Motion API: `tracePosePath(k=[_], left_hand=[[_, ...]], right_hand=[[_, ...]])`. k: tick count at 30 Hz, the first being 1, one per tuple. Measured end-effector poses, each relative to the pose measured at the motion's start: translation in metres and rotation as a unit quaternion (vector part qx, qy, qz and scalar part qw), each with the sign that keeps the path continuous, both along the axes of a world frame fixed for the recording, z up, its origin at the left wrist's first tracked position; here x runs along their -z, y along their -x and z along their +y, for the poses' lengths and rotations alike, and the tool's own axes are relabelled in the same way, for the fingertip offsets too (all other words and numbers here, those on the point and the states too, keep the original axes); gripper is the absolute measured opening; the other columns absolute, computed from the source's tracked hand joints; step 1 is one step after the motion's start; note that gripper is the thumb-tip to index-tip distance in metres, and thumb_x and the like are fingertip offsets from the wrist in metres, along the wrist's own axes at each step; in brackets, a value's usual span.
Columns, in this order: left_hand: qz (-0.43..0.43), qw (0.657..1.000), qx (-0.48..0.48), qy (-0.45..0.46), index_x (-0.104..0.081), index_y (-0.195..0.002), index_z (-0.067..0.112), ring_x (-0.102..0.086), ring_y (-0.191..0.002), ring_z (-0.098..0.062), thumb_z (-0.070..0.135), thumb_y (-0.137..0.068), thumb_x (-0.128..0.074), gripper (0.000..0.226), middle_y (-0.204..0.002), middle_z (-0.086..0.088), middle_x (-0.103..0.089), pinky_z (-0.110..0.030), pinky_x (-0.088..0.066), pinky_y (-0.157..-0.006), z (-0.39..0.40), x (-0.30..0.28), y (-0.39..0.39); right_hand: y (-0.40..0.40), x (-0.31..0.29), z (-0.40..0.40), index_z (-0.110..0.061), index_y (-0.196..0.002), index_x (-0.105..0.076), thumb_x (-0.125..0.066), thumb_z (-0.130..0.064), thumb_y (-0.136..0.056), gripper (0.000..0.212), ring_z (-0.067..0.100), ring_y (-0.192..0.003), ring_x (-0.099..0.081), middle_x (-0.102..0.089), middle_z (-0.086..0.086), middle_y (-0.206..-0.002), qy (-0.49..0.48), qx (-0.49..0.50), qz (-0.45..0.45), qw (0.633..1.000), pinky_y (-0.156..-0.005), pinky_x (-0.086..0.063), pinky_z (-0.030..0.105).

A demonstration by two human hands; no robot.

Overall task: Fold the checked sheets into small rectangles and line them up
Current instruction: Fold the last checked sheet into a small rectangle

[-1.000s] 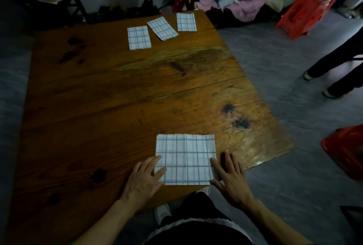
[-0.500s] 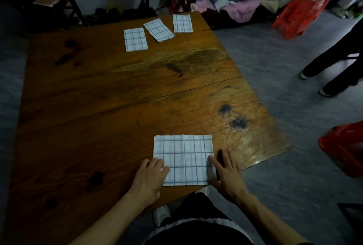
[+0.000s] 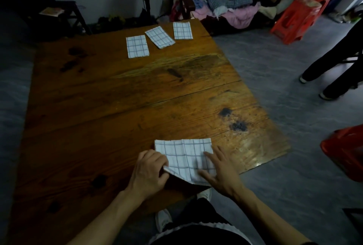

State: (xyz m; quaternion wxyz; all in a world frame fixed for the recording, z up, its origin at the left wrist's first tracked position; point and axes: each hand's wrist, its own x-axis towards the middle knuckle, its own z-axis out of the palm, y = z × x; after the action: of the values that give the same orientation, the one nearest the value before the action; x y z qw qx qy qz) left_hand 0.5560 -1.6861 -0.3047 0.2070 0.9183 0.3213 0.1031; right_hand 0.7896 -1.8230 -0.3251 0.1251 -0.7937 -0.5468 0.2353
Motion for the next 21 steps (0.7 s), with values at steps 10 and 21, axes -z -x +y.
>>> tracePosePath(k=[10, 21], left_hand=[[-0.134, 0.990, -0.043, -0.028, -0.052, -0.086, 0.029, -0.048, -0.080, -0.008, 0.034, -0.081, -0.053, 0.007, -0.082, 0.013, -0.051, -0.031, -0.037, -0.081, 0.014, -0.076, -0.022], [-0.097, 0.978, -0.090, 0.164, -0.068, -0.088, 0.027, -0.061, -0.086, -0.007, 0.018, -0.077, -0.080, 0.019, -0.092, 0.011, -0.064, -0.042, -0.056, -0.076, 0.035, -0.124, 0.035]], right_hand=[[0.040, -0.063, 0.048, -0.031, -0.101, -0.058, -0.065, -0.031, -0.087, 0.015, 0.008, -0.085, -0.049, -0.052, -0.012, -0.096, -0.190, -0.079, 0.010, 0.979, -0.070, -0.046, 0.029], [0.007, -0.109, 0.044, -0.017, -0.106, -0.068, -0.063, -0.016, -0.092, 0.015, 0.011, -0.089, -0.063, -0.067, -0.004, -0.101, -0.309, -0.075, 0.137, 0.938, -0.066, -0.055, 0.031]])
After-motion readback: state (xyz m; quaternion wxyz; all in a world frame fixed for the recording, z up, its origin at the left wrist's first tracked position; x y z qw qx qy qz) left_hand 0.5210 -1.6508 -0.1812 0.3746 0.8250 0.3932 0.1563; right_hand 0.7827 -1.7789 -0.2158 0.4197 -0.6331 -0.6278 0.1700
